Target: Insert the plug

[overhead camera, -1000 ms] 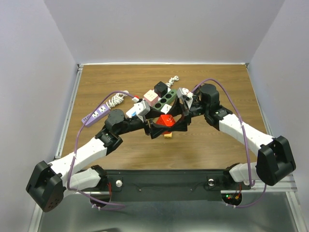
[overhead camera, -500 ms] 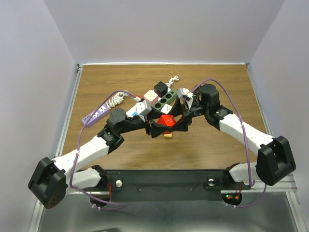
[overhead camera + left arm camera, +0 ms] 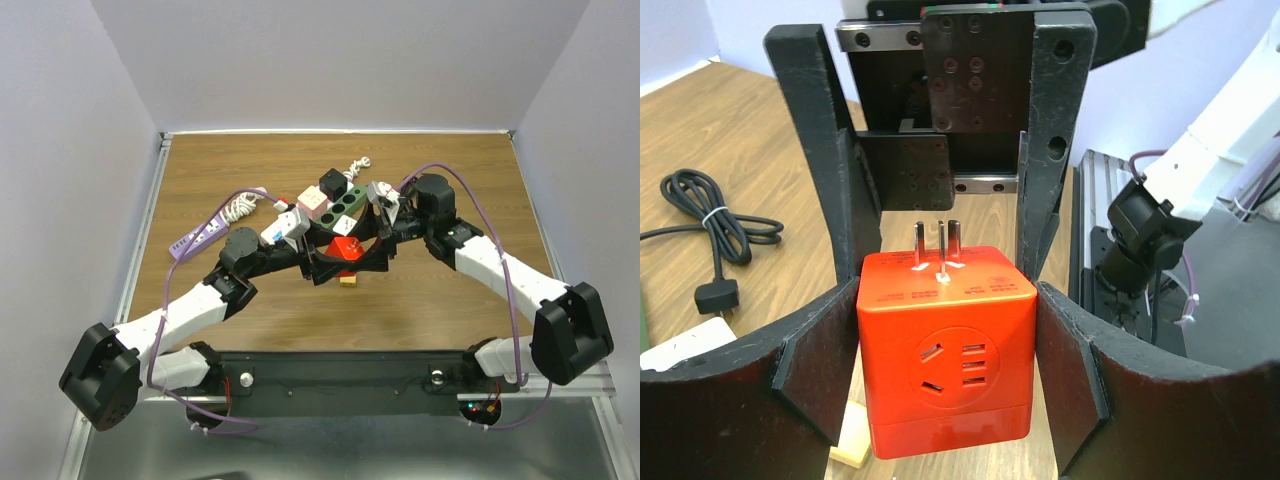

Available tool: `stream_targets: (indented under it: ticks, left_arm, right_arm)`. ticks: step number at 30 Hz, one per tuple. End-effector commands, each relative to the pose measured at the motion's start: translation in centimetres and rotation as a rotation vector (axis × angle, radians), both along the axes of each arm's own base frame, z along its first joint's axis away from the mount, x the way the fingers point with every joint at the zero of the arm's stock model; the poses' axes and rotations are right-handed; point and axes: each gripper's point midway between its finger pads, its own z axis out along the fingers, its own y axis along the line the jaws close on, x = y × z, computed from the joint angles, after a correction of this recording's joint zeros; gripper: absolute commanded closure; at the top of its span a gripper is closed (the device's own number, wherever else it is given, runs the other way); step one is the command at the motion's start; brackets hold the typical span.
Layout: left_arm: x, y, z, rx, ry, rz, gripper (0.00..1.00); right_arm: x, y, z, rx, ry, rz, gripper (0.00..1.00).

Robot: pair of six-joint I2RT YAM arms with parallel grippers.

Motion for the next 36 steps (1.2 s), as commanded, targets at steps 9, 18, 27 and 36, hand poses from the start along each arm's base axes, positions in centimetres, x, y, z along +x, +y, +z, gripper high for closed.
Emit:
stream_targets:
  ticks: [9,18,27,36]
  left_arm:
    - [0.3,1.9,1.7,-0.09,0.005,0.05,1.0]
    - [3.8,3.8,3.1,-0.167,0.1,0.19,1.0]
    - [7.5,4.3,5.1,-0.323,0.371,0.326,1.0]
    - [9.3,5.5,5.4,-0.428,0.569,0.442,1.0]
  right_arm:
    - [5.1,-1.3,2.9,0.006,-0.166,-0.4,0.11]
    - [5.5,-3.0,4.6,0.129,-0.278,-0.555,0.05]
    - [3.7,-2.4,2.5,0.17,-0.42,-0.656,0.05]
    - [2.7,-0.9,2.6,0.182,-0.638,-0.773,0.06]
